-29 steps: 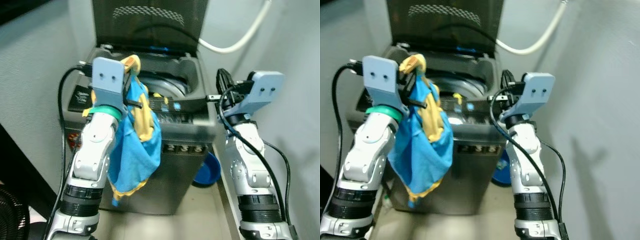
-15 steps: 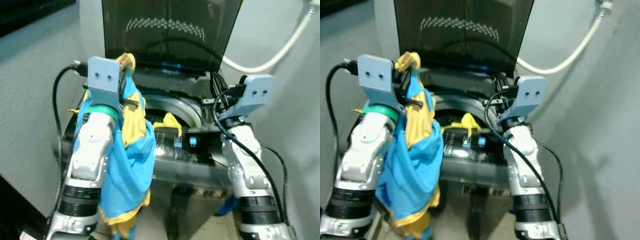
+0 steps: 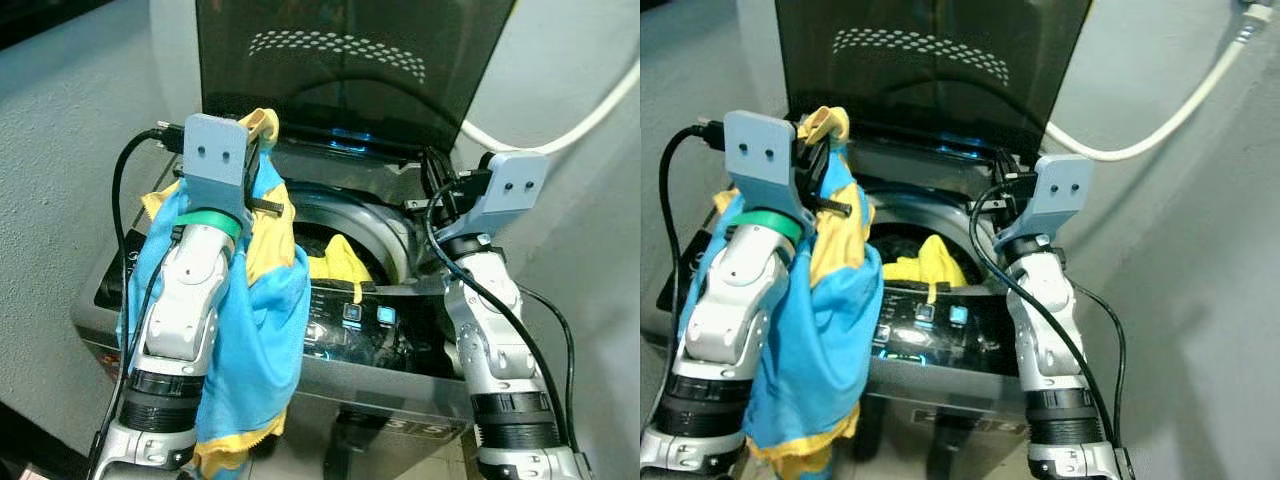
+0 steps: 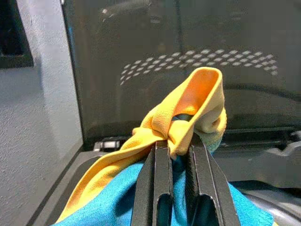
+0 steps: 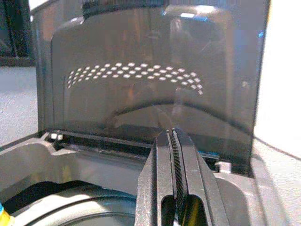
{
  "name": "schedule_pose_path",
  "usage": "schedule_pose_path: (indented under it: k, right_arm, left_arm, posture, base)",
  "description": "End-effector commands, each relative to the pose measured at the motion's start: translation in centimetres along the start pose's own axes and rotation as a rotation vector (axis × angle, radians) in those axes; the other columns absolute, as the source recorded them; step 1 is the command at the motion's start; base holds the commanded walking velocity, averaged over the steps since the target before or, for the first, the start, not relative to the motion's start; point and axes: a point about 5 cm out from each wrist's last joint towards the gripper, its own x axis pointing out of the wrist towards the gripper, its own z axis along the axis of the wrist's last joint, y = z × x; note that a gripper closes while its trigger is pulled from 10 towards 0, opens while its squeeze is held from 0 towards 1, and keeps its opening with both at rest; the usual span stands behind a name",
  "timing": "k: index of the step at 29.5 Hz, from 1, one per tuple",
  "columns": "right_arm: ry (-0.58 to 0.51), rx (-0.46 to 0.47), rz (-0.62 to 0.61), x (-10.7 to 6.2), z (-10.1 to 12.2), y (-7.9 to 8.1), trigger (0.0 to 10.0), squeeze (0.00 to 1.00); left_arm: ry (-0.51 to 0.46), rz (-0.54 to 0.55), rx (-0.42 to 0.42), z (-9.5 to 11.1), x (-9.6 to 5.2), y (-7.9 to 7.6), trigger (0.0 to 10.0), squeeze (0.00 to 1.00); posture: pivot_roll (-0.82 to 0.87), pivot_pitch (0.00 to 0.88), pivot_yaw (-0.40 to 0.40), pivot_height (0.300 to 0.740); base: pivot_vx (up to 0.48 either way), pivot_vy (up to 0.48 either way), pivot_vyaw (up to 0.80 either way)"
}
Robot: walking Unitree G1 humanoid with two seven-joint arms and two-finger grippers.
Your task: Clothes washing
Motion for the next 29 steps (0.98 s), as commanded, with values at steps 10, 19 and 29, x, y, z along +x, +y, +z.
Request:
schedule_pose_path:
  k: [10, 19, 29]
  right_arm:
    - [0.061, -0.007, 0.372, -1.1, 0.2, 1.7, 10.0, 0.00]
    - [0.157, 0.106, 0.786, -4.1, 0.1, 4.4, 10.0, 0.00]
    - [0.259, 0.166, 1.069, -6.1, -2.8, 10.9, 10.0, 0.00]
  left_arm:
    - [-0.213, -0.109, 0.031, 4.2, 1.7, 0.6, 10.0, 0.00]
    - [-0.375, -0.262, 0.025, 8.6, 4.8, -0.4, 10.0, 0.00]
    - [-0.556, -0.394, -0.008, 14.3, 8.1, -3.3, 10.0, 0.00]
  posture:
    - [0.08, 0.004, -0.024, 0.740]
    - [0.08, 0.000, -0.030, 0.740]
    - [0.06, 0.000, -0.013, 0.740]
  base:
    - [0.000, 0.000, 0.00]
    - [0.000, 0.000, 0.00]
    - [0.000, 0.000, 0.00]
